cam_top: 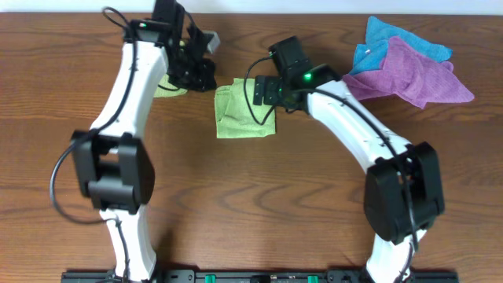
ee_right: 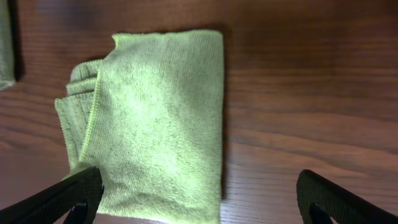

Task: Fold the cloth
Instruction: 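Lower the left gripper to the folded green cloth's left side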

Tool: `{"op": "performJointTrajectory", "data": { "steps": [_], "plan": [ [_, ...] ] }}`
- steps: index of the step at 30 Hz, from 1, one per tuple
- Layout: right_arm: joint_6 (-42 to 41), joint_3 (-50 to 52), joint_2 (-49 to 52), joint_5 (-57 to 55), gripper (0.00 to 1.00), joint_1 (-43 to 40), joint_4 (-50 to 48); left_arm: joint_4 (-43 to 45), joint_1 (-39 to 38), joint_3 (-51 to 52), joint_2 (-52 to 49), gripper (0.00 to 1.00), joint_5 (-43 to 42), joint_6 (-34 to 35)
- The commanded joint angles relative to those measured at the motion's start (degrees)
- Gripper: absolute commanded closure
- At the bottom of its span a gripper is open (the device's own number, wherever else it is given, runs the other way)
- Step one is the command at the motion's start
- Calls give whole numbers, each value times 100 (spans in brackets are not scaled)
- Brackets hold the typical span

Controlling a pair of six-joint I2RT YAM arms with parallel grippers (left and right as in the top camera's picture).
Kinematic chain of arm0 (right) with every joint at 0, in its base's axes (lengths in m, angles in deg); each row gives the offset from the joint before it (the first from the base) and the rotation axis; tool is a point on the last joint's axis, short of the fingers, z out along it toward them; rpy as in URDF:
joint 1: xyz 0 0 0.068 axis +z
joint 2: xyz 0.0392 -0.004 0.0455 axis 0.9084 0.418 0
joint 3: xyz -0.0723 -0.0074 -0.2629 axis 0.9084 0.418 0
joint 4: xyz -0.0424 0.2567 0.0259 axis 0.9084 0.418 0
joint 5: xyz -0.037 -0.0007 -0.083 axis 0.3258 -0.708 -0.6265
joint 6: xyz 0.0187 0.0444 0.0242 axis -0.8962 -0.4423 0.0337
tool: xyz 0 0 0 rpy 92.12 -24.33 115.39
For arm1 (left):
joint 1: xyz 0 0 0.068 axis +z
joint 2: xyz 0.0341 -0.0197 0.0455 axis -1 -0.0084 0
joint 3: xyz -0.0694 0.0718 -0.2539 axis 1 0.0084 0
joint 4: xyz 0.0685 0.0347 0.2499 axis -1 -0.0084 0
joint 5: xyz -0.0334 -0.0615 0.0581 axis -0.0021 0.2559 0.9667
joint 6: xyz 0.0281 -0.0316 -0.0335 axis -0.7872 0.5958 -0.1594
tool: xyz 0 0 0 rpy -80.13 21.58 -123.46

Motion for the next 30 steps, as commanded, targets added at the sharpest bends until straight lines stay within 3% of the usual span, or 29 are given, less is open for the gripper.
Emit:
{"op": "performJointTrajectory", "data": {
  "steps": [1, 11, 13, 15, 18, 22, 30],
  "plan": [
    [238, -76, -409, 282, 1, -35, 105, -122, -20, -37, -483, 94, -715, -297],
    [236, -76, -407, 101, 1, 173, 260, -127, -116, -37, -997, 94, -1178, -466],
    [238, -76, -407, 101, 1, 173, 262, -125, -149, -37, -1036, 80, -1056, -466],
    [240, -76, -407, 101, 1, 173, 278, -105, -175, -37, -1040, 76, -750, -463],
    [240, -76, -407, 103, 1, 173, 299, 50, -179, -37, -1043, 55, -479, -463],
    [245, -76, -407, 105, 1, 173, 302, 490, -221, -37, -1049, 48, -363, -343],
    [326, -76, -407, 105, 1, 173, 304, 837, -389, -28, -1062, 50, -57, -181]
  ]
}}
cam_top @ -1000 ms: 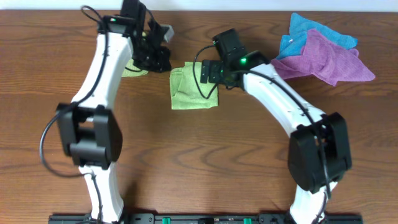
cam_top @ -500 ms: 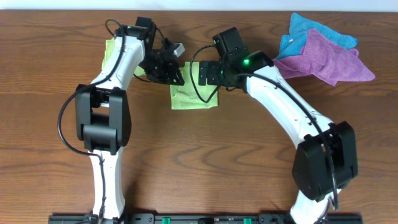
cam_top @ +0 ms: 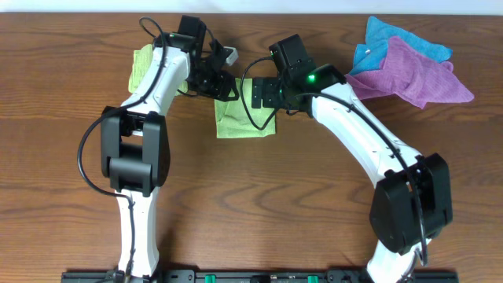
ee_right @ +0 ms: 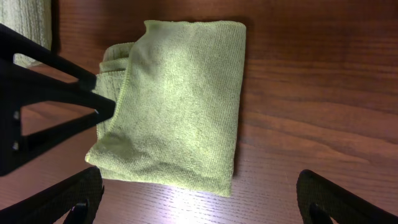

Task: Fold the cloth
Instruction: 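Lower the left gripper to the folded green cloth's left side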

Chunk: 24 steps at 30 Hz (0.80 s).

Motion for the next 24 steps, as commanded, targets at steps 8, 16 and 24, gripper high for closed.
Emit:
{"op": "performJointTrajectory", "data": {
  "steps": [8, 16, 24],
  "plan": [
    [105, -76, -87, -44, 1, 26, 26, -369, -59, 59, -201, 59, 588, 107],
    [105, -76, -87, -44, 1, 26, 26, -774, -90, 173, -201, 62, 599, 149],
    [103, -76, -87, -46, 1, 26, 22, -1211, -96, 337, -201, 64, 560, 247]
  ]
}}
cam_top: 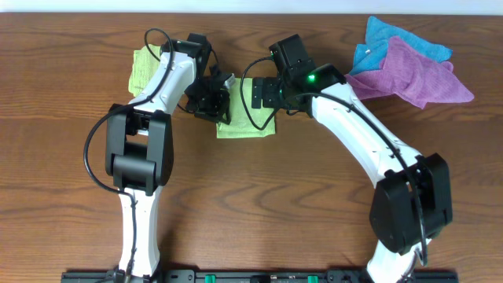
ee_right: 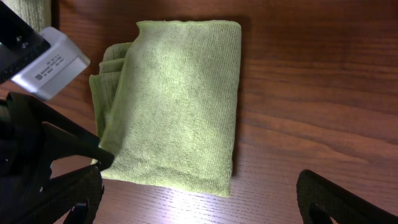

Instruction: Fold the cloth

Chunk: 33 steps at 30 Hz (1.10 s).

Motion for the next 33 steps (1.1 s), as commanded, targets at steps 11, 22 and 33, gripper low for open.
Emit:
{"op": "performJointTrajectory", "data": {
  "steps": [11, 22, 33],
  "plan": [
    [85, -76, -87, -155, 1, 26, 22, -273, -31, 55, -96, 63, -452, 378],
    [87, -76, -87, -177, 1, 26, 20, -859, -31, 61, -96, 82, -509, 372],
    [87, -76, -87, -192, 1, 26, 22, -1281, -31, 96, -96, 81, 210, 352]
  ]
}}
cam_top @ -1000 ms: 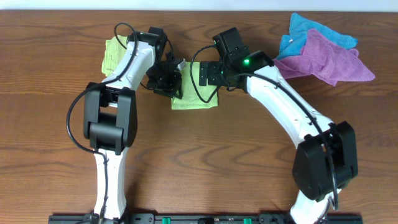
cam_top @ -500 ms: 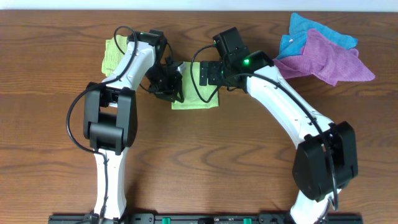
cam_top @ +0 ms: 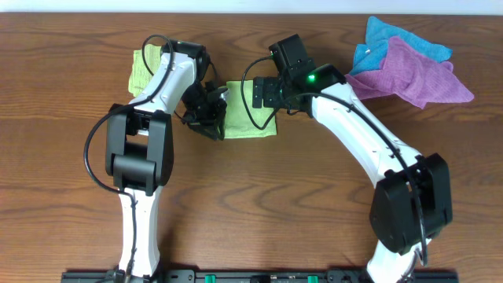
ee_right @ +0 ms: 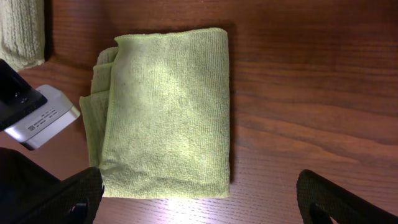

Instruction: Fold the cloth

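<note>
A green cloth (cam_top: 250, 118) lies folded into a thick rectangle at mid-table; in the right wrist view the cloth (ee_right: 168, 112) shows its stacked layers along its left edge. My left gripper (cam_top: 210, 118) is down at that left edge, near the front corner. Its white-labelled body (ee_right: 38, 119) is visible, but its fingers are too dark to make out. My right gripper (ee_right: 199, 202) hovers open over the cloth's near edge, fingers (ee_right: 78, 196) wide on either side with nothing between them; from overhead the right gripper (cam_top: 263, 94) covers the cloth's back part.
A second folded green cloth (cam_top: 143, 69) lies at the back left, partly under the left arm. A blue cloth (cam_top: 385, 35) and a purple cloth (cam_top: 413, 75) are heaped at the back right. Bare wooden tabletop (cam_top: 259, 204) stretches toward the front.
My left gripper has moved a little toward the front along the cloth's left edge. The cloth's outline is squarer, its left layers more tucked in. My right gripper stays open above it.
First my left gripper was at the back left by the other green cloth while my right hung open over the folded one. Then the left gripper was open at the cloth's back-left corner, then against its left edge, and now it is near the front-left corner.
</note>
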Tool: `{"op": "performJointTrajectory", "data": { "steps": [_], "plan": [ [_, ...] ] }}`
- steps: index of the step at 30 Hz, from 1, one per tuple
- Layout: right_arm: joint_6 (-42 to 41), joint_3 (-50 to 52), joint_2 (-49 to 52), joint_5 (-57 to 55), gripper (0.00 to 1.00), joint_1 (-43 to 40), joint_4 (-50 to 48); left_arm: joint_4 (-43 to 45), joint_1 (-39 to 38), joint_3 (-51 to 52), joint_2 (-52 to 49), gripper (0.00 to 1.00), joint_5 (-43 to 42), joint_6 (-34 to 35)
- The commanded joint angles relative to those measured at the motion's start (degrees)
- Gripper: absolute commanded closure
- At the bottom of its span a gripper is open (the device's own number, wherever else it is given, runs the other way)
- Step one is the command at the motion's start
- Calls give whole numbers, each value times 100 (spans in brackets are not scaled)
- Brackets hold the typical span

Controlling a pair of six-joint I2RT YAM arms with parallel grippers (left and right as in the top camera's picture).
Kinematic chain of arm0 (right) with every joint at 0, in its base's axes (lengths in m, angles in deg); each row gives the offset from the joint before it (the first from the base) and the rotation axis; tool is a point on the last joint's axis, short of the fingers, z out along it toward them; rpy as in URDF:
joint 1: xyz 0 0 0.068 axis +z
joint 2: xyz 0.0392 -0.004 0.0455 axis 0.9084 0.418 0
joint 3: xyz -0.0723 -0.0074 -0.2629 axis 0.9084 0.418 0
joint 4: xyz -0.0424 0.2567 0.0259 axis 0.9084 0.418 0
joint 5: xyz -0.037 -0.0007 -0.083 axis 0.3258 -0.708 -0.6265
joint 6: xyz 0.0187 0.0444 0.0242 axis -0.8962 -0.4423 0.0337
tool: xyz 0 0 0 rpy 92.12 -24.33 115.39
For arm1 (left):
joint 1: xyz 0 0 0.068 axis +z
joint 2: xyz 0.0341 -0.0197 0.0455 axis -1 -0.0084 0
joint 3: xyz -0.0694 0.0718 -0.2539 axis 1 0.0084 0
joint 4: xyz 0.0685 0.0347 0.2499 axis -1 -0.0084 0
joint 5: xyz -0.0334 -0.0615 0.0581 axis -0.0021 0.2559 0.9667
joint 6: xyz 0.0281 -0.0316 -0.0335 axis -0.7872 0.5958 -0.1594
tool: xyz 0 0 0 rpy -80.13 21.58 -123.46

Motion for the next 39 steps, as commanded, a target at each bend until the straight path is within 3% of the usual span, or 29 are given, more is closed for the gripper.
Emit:
{"op": "performJointTrajectory", "data": {
  "steps": [1, 5, 15, 23, 24, 26, 39],
  "plan": [
    [87, -76, -87, -61, 1, 26, 22, -37, -35, 85, -96, 80, 192, -17],
    [90, -76, -87, -63, 1, 26, 22, 181, -68, 227, -96, 81, 192, -17],
    [90, -76, -87, -63, 1, 26, 24, 142, -76, 234, -26, 55, 367, -149],
    [90, -76, -87, -61, 1, 26, 24, 33, -76, 234, 280, 50, -201, -332],
    [90, -76, -87, -61, 1, 26, 24, 70, -76, 234, 345, 48, -247, -350],
    [87, -76, -87, -61, 1, 26, 22, 299, -76, 234, 424, 35, -306, -363],
    [90, -76, -87, -85, 1, 26, 22, 1082, -81, 234, 422, 30, -645, -361]
  ]
}}
